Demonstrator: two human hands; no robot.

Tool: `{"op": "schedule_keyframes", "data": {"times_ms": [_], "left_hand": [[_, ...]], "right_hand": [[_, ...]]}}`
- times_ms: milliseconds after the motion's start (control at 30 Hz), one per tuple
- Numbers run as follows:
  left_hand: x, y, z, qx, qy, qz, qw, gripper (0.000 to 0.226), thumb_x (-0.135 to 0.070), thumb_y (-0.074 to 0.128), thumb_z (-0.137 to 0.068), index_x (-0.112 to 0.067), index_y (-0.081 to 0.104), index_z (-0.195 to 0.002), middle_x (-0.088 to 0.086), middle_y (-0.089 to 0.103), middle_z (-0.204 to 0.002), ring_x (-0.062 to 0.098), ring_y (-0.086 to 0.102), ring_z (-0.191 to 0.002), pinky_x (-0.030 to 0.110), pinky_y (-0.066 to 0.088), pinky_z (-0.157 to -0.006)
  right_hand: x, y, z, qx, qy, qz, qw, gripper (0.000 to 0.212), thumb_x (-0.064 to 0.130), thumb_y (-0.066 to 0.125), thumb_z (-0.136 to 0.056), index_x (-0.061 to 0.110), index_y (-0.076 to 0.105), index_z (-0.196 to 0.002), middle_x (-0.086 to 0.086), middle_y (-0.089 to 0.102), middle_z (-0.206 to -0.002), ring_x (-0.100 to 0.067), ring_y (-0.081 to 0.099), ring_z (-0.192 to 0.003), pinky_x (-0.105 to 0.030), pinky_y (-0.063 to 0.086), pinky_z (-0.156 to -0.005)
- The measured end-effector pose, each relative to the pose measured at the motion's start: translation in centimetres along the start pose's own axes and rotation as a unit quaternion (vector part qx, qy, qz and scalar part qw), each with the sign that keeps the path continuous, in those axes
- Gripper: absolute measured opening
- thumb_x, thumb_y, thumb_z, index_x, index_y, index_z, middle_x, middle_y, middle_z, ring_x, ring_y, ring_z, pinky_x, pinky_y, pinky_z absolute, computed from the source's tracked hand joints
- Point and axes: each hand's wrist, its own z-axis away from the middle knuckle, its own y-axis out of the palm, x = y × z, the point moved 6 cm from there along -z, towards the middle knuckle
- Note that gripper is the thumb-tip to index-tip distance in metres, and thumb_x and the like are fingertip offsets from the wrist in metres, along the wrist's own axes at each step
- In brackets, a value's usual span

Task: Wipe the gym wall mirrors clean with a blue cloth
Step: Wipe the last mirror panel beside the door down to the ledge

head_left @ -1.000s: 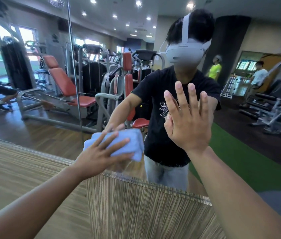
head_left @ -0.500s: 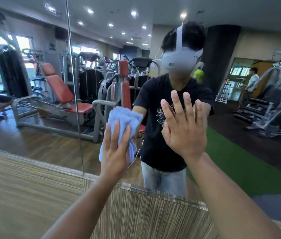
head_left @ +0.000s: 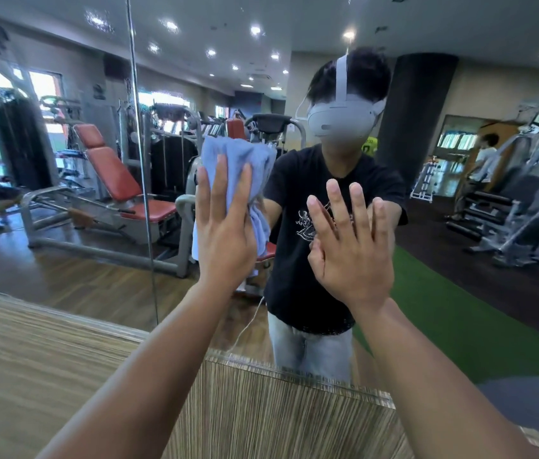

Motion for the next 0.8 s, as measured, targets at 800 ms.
{"op": "schedule_keyframes", "data": {"times_ms": [800], "left_hand": [[-0.8, 0.9, 3.8, 0.046, 0.010, -0.023, 0.999, 0.053, -0.011, 0.040, -0.100, -0.006, 0.037, -0.153, 0.022, 0.019, -0.163, 0.046, 0.006, -0.152, 0.056, 0.014, -0.124]], "right_hand": [[-0.1, 0.1, -0.1, -0.017, 0.000, -0.006, 1.000, 0.061, 0.028, 0.050, -0.097, 0.021, 0.042, -0.157, -0.010, 0.034, -0.164, -0.037, 0.034, -0.150, -0.059, 0.034, -0.118]]}}
